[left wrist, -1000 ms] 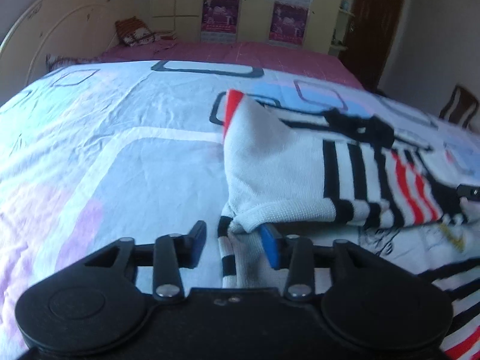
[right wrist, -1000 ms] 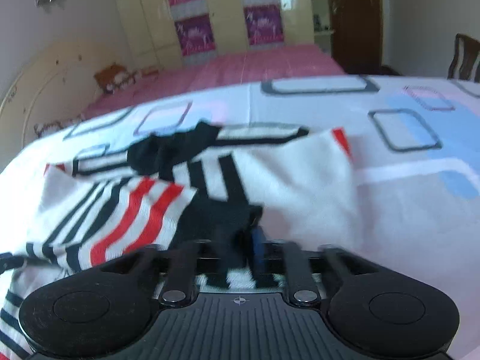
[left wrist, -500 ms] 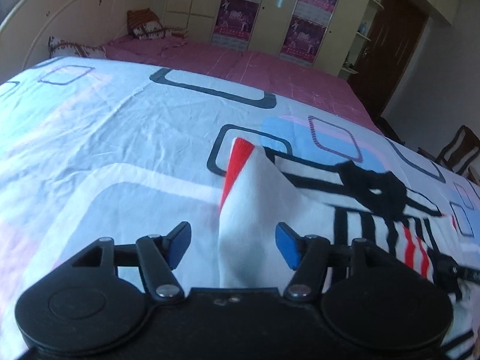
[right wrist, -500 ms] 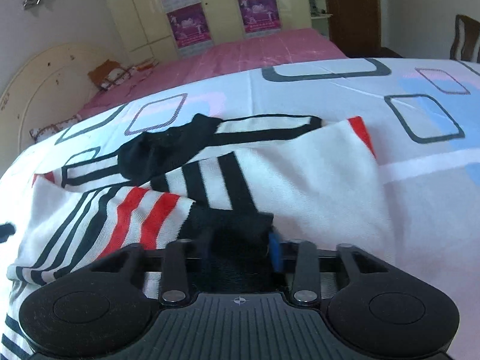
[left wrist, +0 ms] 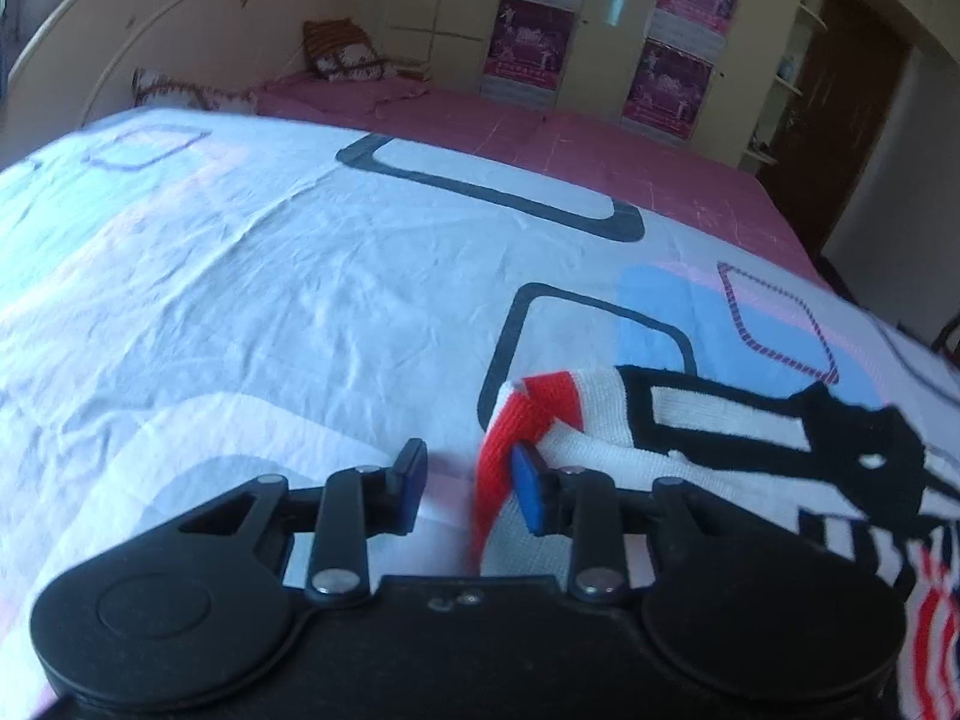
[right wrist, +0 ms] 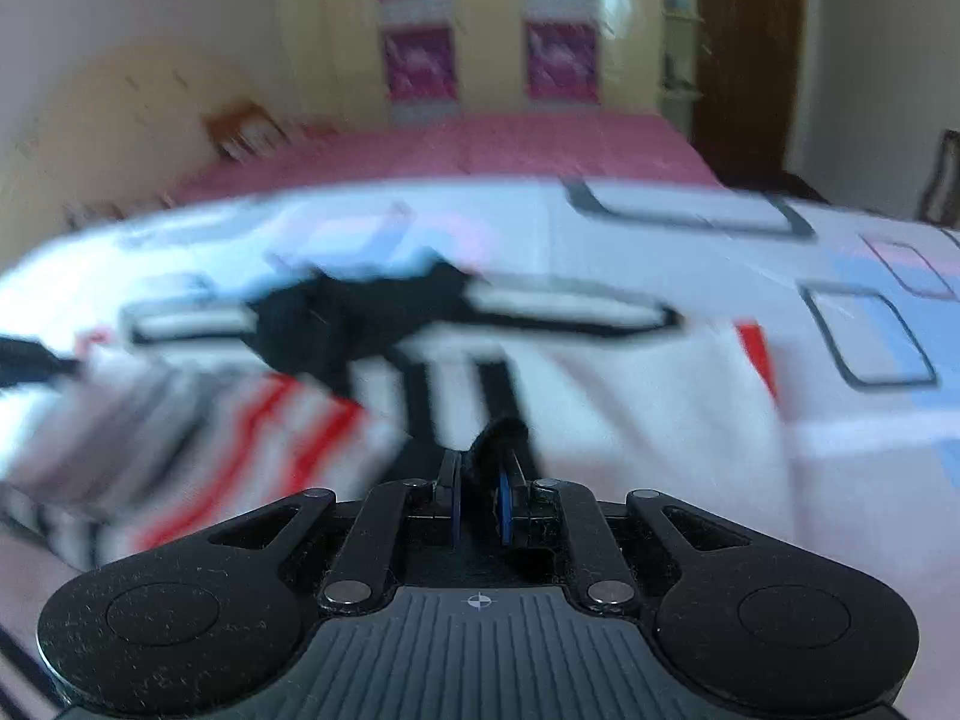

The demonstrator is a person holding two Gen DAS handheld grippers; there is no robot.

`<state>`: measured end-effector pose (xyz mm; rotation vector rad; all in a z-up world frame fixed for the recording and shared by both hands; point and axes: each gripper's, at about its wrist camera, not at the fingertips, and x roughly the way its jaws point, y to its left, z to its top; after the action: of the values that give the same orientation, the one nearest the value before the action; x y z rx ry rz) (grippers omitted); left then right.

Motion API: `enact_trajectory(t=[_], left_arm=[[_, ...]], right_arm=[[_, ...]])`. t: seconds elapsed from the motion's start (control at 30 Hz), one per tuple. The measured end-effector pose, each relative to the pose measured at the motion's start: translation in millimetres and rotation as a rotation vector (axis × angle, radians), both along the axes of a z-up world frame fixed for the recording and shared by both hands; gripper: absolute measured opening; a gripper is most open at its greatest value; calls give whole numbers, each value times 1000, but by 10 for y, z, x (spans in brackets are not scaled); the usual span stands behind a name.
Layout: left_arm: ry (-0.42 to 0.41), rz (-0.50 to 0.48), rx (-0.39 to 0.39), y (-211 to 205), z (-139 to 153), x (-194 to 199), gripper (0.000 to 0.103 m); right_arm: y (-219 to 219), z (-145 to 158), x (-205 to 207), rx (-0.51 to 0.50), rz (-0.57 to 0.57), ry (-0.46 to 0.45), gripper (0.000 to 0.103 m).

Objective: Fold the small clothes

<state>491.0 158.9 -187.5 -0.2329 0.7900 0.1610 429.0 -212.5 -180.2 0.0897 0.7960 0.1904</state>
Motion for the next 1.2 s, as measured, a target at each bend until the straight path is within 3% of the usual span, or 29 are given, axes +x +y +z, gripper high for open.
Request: enact_trajectory(t=[0.43,0.47,0.5,0.53,0.57,0.67,0.73,0.77,1.0,1.13,1.2], left_arm=[[-46,-52,47,-135,341,-280,42],[-48,-60,46,-170,365,-307,46],[-47,-67,46,-199,388,-332,48],[-52,-75,49,-238,418,-363,49],[-58,-85,51,-273,438,-383,50],[-58,-115,47,-378,475,-414,51],[-54,-131,41,-459,479,-431,51],[-54,-138,39,-492,469,-440,51],[6,-158,76,-653,201,-485,51],[14,-179,124,-627,48,-494,54],[19,-176,113,-608,65,-483,54]], right_arm=[[-1,343,-18,-1,-2,-131,13],[3,352,-18,4,0,-133,17],[14,358,-15,5,-1,-136,37],[31,365,-18,3,0,-145,65],[46,382,-31,-2,3,-159,69],[108,434,-49,-2,31,-185,65],[175,446,-26,2,56,-177,39],[215,444,-11,2,69,-171,37],[493,282,21,-30,161,-105,36],[458,70,66,-73,168,-43,36],[342,-7,74,-88,141,-46,36]])
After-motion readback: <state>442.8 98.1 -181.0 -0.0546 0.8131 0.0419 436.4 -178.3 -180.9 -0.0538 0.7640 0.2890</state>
